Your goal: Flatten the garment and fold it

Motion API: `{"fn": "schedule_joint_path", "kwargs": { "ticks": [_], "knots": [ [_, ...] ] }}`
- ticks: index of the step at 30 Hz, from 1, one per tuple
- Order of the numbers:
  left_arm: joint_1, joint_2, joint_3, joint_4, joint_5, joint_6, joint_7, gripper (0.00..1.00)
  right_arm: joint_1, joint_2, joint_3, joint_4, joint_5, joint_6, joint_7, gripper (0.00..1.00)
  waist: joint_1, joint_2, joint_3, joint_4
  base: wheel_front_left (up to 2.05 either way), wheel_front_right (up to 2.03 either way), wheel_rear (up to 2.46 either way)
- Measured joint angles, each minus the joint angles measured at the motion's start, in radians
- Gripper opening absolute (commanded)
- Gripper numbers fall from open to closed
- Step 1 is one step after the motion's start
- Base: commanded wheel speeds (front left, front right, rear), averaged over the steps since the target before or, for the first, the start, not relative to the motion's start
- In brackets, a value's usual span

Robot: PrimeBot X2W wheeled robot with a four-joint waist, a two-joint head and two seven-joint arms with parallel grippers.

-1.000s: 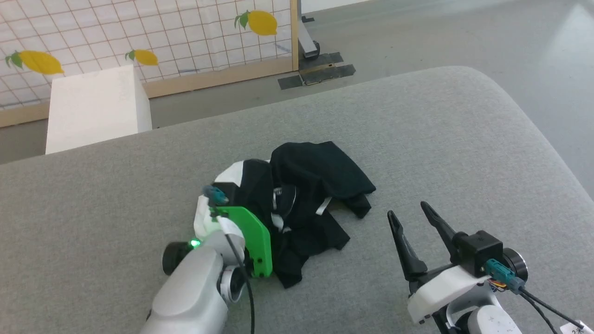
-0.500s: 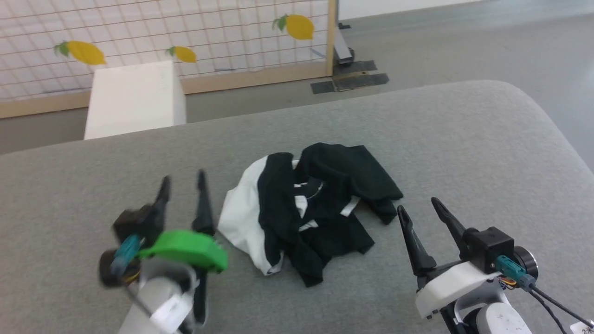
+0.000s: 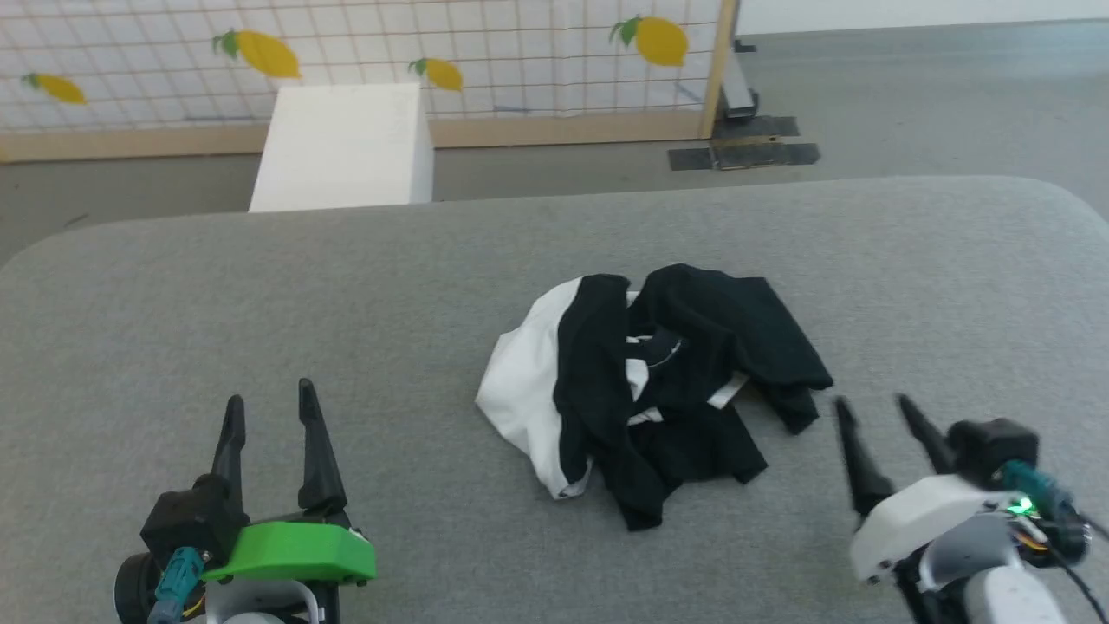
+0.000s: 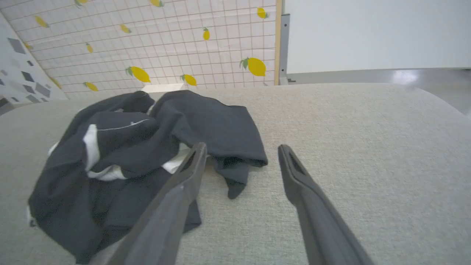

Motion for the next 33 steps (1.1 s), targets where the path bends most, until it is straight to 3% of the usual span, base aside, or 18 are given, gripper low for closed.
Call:
{"fn": "schedule_joint_path", "kwargs": {
  "ticks": [9,17,18,19,20,21,24,28,33],
  "knots": [
    [-0.054,-0.015,-0.017,-0.001,0.029,-0.042,0.0,1.0,-0.225,-0.001,-0.177,0.196,0.007,0.0,0.225,1.0,0.0,0.0,0.068,0.063,0.0,0.0,0.0],
    [-0.078,-0.017,-0.05,-0.005,0.015,-0.04,0.0,1.0,-0.366,-0.001,-0.206,0.375,-0.012,0.0,0.449,1.0,0.0001,0.0,0.141,0.117,0.0,0.0,0.0],
    [-0.078,-0.017,-0.05,-0.004,0.012,-0.04,0.0,1.0,-0.374,-0.003,-0.205,0.379,-0.018,0.0,0.466,0.84,0.0001,0.0,0.146,0.122,0.0,0.0,0.0],
    [-0.078,-0.017,-0.051,-0.002,0.007,-0.039,0.0,1.0,-0.384,-0.006,-0.203,0.383,-0.019,0.0,0.483,0.54,0.0001,0.0,0.15,0.128,0.0,0.0,0.0],
    [-0.078,-0.017,-0.05,0.001,0.006,-0.038,0.0,1.0,-0.39,-0.012,-0.195,0.383,-0.019,-0.001,0.494,0.14,0.0001,0.0,0.152,0.134,0.0,0.0,0.0],
    [-0.078,-0.017,-0.05,0.003,0.005,-0.037,0.0,1.0,-0.391,-0.015,-0.188,0.381,-0.018,-0.001,0.496,0.0,0.0001,0.0,0.151,0.137,0.0,0.0,0.0],
    [-0.076,-0.017,-0.047,0.01,0.003,-0.036,0.0,1.0,-0.382,-0.009,-0.176,0.367,-0.009,0.0,0.479,0.0,0.0001,0.0,0.138,0.141,0.0,0.0,0.0],
    [-0.065,-0.017,-0.041,0.025,0.003,-0.037,0.0,1.0,-0.346,-0.001,-0.154,0.265,-0.028,0.0,0.354,0.0,0.0001,0.0,0.104,0.138,0.0,0.0,0.0],
    [-0.035,-0.017,-0.024,0.035,0.004,-0.042,0.0,1.0,-0.286,-0.004,0.067,0.017,0.034,0.0,0.294,0.0,0.0001,0.0,0.039,0.121,0.0,0.0,0.0]
  ]
}}
